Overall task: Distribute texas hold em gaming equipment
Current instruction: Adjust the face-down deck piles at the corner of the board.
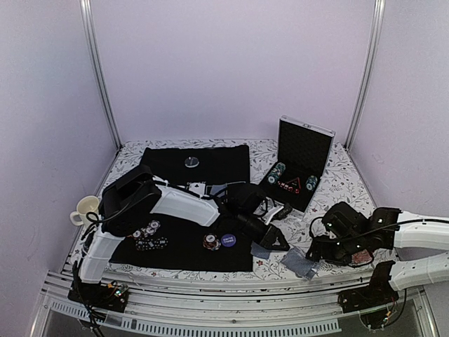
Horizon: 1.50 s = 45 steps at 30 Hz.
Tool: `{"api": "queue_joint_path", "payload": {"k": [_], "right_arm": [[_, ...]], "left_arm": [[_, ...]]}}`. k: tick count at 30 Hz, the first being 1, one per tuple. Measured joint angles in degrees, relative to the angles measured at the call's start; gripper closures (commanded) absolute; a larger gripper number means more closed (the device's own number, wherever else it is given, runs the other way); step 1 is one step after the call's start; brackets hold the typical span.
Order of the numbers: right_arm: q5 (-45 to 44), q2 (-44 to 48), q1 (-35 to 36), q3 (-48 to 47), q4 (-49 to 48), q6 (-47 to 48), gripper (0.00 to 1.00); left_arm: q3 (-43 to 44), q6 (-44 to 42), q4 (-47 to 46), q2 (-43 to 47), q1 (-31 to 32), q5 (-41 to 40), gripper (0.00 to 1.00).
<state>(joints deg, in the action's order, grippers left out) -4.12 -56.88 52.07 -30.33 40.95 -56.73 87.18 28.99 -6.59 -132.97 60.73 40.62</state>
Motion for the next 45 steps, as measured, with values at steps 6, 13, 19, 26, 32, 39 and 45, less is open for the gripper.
{"api": "queue_joint_path", "payload": {"k": [6,13,19,26,32,39,45], "right_arm": [[2.73,0.85,0.44,1.01,2.36,-2.4,0.29],[3.98,-5.86,0.7,2.6,0.42,-2.6,0.29],[3.65,-7.72,0.79,2.25,-2.27,-2.34,0.29],[2.69,-9.64,0.79,2.01,-7.52,-1.9,0.29],[1.66,-12.72,0.81,0.92,-11.56,-0.94,0.3],[1.31,-15.74,0.81,-0.02,-16.02,0.28,0.32],[1.01,-16.22,0.79,-0.59,-16.7,1.09,0.32]], "left_arm": [[0.48,0.02,0.07,-0.02,0.15,0.07,0.65],[1.51,0.07,0.07,-0.15,0.35,0.66,0.66],[1.95,0.04,0.5,-0.83,0.59,1.16,0.66],[1.95,-0.09,1.66,-1.57,0.66,1.29,0.59],[2.38,-0.24,2.25,-1.57,0.66,0.9,0.59],[2.78,-0.35,2.73,-1.99,0.66,0.87,0.69],[2.8,-0.59,3.56,-2.16,0.63,0.79,0.85]]}}
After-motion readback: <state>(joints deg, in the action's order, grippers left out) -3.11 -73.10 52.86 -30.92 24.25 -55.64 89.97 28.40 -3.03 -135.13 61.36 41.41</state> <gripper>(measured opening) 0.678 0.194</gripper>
